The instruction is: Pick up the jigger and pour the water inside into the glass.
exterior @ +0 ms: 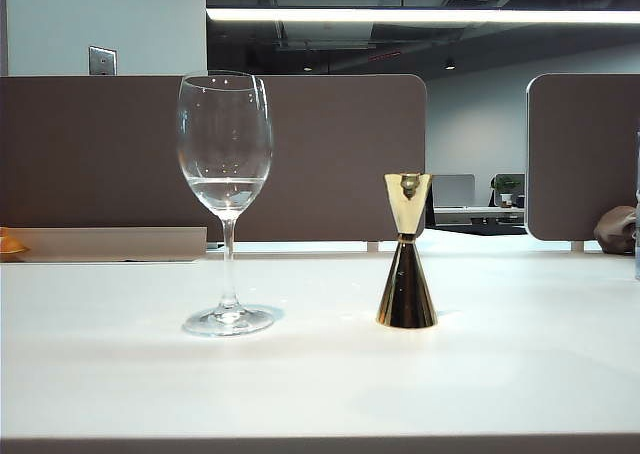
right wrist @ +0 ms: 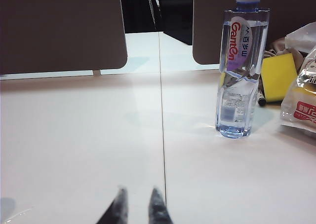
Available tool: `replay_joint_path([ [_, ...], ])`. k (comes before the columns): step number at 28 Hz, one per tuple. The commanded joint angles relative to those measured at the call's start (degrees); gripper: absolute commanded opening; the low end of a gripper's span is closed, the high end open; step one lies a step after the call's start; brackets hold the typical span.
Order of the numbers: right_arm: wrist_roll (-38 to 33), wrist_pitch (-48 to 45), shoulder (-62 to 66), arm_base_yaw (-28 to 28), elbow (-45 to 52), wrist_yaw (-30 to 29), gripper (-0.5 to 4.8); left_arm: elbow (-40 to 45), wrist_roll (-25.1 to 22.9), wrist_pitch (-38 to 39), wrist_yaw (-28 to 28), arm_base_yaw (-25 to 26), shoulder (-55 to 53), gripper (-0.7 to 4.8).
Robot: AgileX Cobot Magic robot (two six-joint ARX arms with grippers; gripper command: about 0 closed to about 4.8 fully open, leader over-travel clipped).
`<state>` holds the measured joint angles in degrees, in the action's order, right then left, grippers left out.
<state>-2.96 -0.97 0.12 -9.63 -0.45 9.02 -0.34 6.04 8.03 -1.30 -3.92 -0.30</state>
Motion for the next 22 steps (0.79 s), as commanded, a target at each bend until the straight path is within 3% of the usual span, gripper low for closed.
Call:
replay_joint_path([
  [1,-0.07,-0.72,0.0,-0.04,0.39,0.07,0.63,-0.09,-0.02,-0.35,-0.2,0.04,-0.04,-0.05],
  [10,-0.94,-1.07,0.0,-0.17,0.22,-1.4,0.63,-0.11,-0.02,-0.35,-0.2,0.04,-0.04,-0.05],
  [14,-8.24,-3.43,0.0,-0.17,0.22,-12.48,0.63,-0.11,0.0,-0.42,-0.22,0.04,-0.04,-0.05],
  [18,-8.41,-5.81,0.0,-0.17,0.22,-23.43,0.63,-0.13,0.02,-0.42,-0.22,0.04,-0.04,-0.05],
  [22,-9.6,-6.4,0.0,-0.15,0.22,-28.48,0.63,-0.13,0.24,-0.42,-1.68,0.0,-0.04,-0.05],
])
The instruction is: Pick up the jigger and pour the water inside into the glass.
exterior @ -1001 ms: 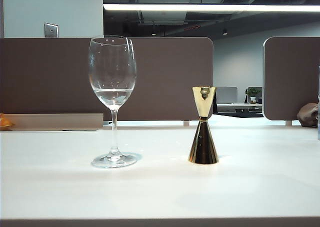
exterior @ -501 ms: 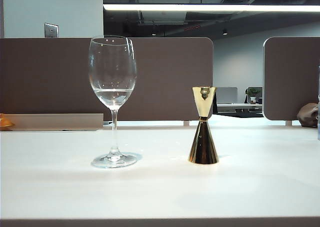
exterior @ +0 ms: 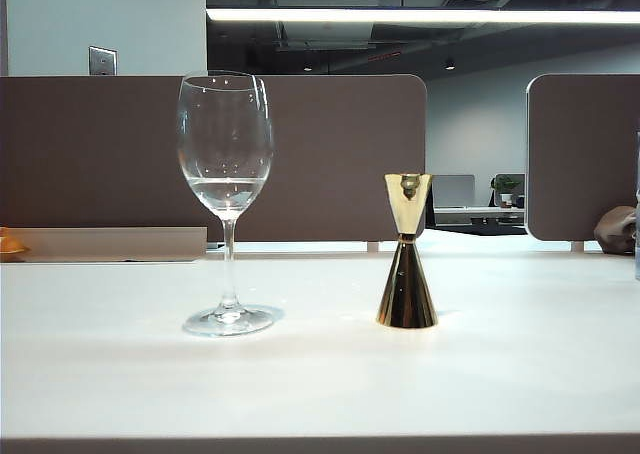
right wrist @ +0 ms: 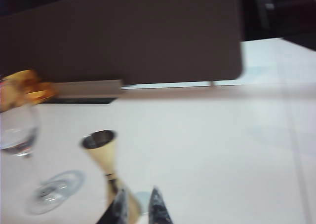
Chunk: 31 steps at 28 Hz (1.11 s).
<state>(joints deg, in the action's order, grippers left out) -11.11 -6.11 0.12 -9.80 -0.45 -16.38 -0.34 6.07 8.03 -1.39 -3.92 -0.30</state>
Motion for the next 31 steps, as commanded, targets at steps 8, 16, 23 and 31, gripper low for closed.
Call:
replay_joint_path([
  [8,-6.84,-1.7,0.0,0.02,0.22,-3.69,0.62,-1.27,2.54,-3.3,-17.29,-0.02,-0.04,-0.05],
  [16,-9.09,2.05,0.0,0.09,-1.36,-7.06,-0.09,-3.69,2.25,4.07,-23.32,0.0,-0.04,-0.05],
  [23,-5.11,17.68,0.02,0.07,-10.47,-1.66,-0.09,-3.78,1.25,5.25,-23.3,0.0,-0.04,-0.05],
  [31,-5.14,24.15,4.39,0.02,-16.74,-2.23,-0.09,-3.78,1.27,5.22,-22.69,0.13,-0.04,-0.05],
])
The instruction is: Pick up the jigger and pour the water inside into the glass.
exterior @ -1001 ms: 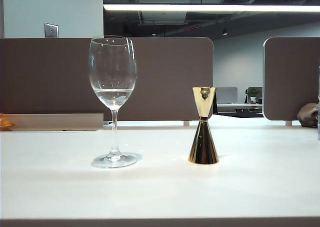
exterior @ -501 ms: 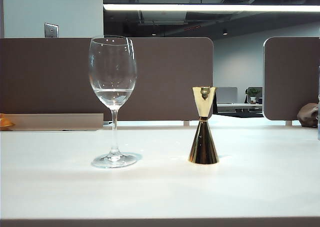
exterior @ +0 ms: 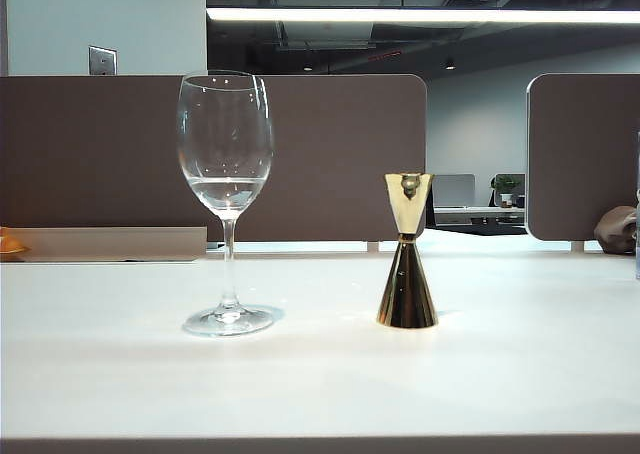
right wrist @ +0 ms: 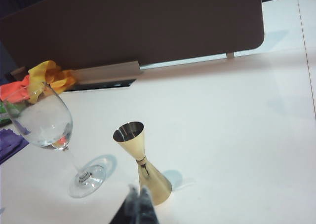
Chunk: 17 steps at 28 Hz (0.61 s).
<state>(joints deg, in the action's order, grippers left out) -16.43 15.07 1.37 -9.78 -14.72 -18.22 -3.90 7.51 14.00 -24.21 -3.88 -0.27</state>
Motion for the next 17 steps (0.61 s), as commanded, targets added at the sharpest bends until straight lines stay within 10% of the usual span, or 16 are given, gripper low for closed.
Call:
replay_joint_path([
  [1,0.17,3.43,4.42,0.02,-3.43,-1.11,-0.1,-0.22,-0.17,-0.76,0.13,0.09,-0.07,-0.05],
  [17,25.68,8.61,39.74,-2.34,-21.81,-0.02,-0.09,-0.2,-0.02,-0.74,-0.07,0.09,-0.07,-0.05],
])
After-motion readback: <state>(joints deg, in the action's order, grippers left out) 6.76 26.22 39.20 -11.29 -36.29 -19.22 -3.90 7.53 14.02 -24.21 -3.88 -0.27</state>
